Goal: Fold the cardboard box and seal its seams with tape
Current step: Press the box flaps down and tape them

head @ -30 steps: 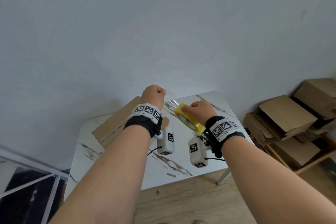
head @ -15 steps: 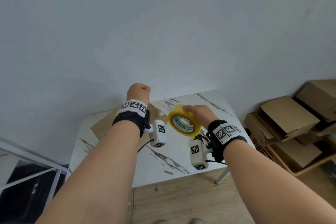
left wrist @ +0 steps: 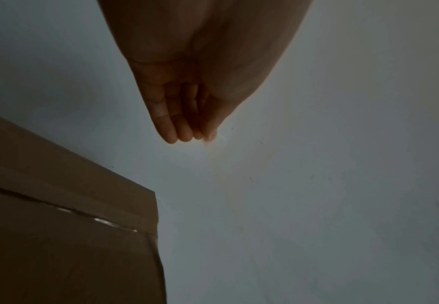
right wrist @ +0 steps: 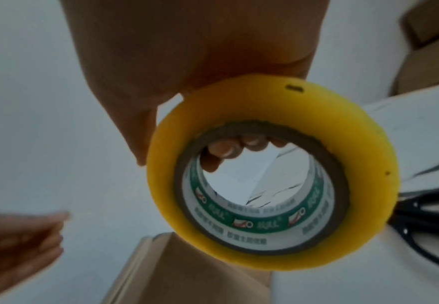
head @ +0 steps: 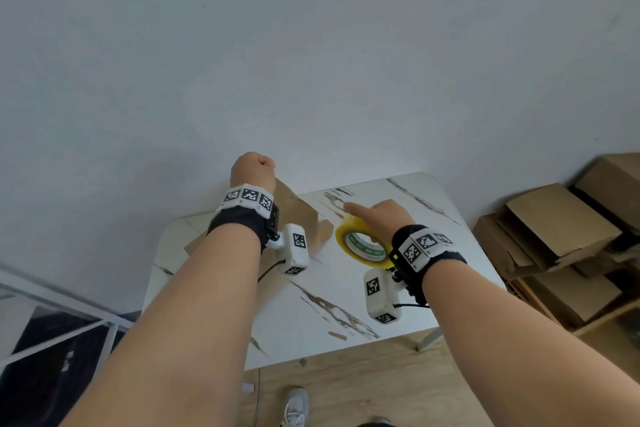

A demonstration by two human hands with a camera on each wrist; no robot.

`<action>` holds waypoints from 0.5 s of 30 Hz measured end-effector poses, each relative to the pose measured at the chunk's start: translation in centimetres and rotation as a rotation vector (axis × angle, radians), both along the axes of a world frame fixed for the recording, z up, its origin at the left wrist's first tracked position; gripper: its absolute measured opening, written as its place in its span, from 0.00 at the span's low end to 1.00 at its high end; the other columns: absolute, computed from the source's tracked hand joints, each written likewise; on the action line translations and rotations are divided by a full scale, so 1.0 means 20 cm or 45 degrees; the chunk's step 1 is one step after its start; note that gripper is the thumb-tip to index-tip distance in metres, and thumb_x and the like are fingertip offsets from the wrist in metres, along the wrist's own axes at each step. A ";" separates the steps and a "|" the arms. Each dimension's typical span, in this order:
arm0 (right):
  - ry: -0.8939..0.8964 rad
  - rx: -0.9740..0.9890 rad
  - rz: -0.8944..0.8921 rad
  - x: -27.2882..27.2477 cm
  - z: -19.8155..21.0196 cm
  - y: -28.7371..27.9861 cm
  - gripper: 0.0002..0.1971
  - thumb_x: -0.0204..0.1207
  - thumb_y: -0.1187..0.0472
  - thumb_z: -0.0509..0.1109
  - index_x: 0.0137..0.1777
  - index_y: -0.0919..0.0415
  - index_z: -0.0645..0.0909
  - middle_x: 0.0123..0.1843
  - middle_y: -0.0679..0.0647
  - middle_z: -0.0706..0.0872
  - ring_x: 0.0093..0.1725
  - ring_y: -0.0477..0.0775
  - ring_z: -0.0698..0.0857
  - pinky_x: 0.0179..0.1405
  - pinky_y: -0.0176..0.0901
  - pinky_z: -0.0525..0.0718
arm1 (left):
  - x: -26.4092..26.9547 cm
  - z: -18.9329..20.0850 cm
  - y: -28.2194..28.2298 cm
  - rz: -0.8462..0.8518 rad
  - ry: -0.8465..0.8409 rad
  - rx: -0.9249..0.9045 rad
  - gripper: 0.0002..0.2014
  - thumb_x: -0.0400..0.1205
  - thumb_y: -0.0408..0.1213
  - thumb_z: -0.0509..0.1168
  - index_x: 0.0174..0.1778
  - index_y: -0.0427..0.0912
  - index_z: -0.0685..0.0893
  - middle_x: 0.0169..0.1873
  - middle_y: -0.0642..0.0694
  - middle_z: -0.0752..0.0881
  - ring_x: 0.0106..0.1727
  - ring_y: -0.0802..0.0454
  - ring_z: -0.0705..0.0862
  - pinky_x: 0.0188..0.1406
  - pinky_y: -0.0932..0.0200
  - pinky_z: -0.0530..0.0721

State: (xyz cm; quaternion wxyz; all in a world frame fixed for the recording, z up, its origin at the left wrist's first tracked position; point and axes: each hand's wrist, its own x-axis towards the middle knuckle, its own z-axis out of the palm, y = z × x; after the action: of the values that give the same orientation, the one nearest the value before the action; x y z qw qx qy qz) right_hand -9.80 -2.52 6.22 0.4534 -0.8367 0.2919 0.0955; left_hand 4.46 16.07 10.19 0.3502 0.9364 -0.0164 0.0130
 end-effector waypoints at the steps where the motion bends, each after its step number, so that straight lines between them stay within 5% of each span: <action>1: -0.020 0.037 -0.025 0.02 0.00 0.01 0.25 0.70 0.36 0.69 0.32 0.61 0.79 0.28 0.54 0.83 0.32 0.56 0.83 0.34 0.43 0.76 | 0.03 -0.01 0.02 -0.007 0.019 0.002 0.14 0.83 0.32 0.58 0.42 0.34 0.89 0.40 0.38 0.88 0.42 0.39 0.86 0.36 0.57 0.77; 5: 0.045 -0.057 -0.015 0.05 -0.03 0.07 0.19 0.69 0.44 0.70 0.31 0.61 0.79 0.28 0.53 0.83 0.28 0.53 0.80 0.32 0.41 0.75 | 0.13 -0.05 0.06 -0.064 0.098 0.016 0.14 0.82 0.33 0.59 0.42 0.32 0.89 0.38 0.39 0.88 0.37 0.43 0.83 0.35 0.58 0.78; 11: 0.212 -0.310 -0.051 0.10 -0.01 0.14 0.23 0.68 0.38 0.70 0.32 0.60 0.80 0.29 0.53 0.87 0.25 0.52 0.81 0.31 0.39 0.77 | 0.27 -0.10 0.07 -0.108 0.172 0.108 0.12 0.81 0.33 0.59 0.36 0.35 0.85 0.35 0.39 0.86 0.34 0.44 0.81 0.34 0.58 0.78; 15: 0.234 -0.313 -0.121 0.16 -0.01 0.18 0.28 0.65 0.31 0.70 0.32 0.61 0.79 0.27 0.54 0.85 0.25 0.52 0.81 0.31 0.40 0.78 | 0.37 -0.15 0.11 -0.160 0.220 0.136 0.14 0.82 0.34 0.59 0.43 0.29 0.88 0.41 0.36 0.90 0.37 0.43 0.82 0.37 0.57 0.78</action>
State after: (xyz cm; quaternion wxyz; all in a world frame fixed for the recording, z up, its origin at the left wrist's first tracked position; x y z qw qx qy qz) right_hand -6.59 1.17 5.99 0.3229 -0.8589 0.3809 0.1137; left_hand 11.82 18.30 7.11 0.3002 0.9485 -0.0455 -0.0906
